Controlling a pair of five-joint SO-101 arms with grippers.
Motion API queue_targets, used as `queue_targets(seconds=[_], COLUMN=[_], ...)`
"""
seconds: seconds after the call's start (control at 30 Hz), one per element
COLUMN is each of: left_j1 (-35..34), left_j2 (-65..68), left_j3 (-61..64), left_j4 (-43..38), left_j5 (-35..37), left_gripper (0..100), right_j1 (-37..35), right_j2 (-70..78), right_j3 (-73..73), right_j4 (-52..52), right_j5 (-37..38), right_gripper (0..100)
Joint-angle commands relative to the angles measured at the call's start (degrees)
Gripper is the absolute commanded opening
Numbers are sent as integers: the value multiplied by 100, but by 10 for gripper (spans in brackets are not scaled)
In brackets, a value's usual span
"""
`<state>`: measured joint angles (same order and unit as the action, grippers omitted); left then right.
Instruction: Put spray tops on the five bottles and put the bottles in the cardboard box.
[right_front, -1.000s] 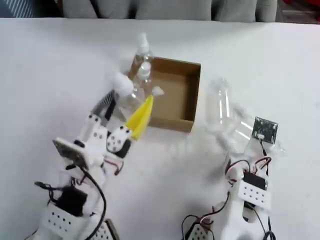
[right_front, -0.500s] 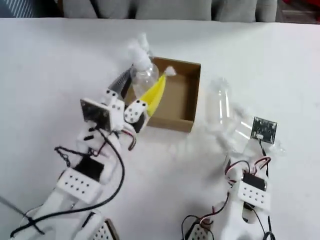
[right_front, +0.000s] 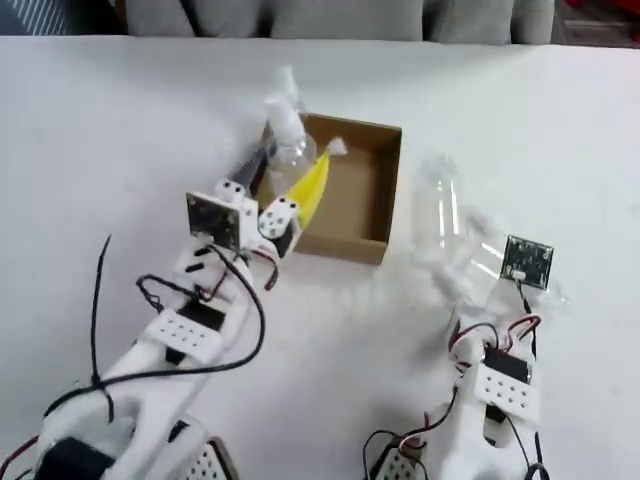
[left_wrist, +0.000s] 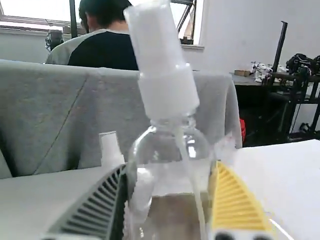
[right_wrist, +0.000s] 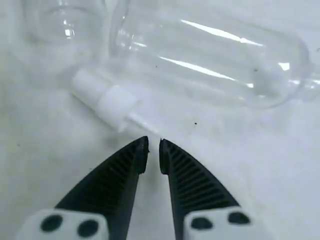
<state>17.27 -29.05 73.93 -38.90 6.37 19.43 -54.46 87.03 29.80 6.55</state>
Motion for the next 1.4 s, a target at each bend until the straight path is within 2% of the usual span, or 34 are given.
queue_targets(seconds=[0.0,0.23,0.5,0.9,1.37], left_j1=[-180,-180,-435,-435,-435], left_j2=[593,1560,2193,2923,4180], left_j3=[-70,-167,-589,-888,-923], left_j4=[-721,-1600,-1644,-1688,-2866], left_j5=[-44,-44,-53,-53,-53], left_gripper=[75,75,75,75,75], right_j1=[66,66,66,66,66], right_j2=[-75,-75,-75,-75,-75], right_j3=[-53,-53,-53,-53,-53], right_j4=[-92,-92,-92,-92,-92], right_j5=[79,79,79,79,79], right_gripper=[15,15,15,15,15])
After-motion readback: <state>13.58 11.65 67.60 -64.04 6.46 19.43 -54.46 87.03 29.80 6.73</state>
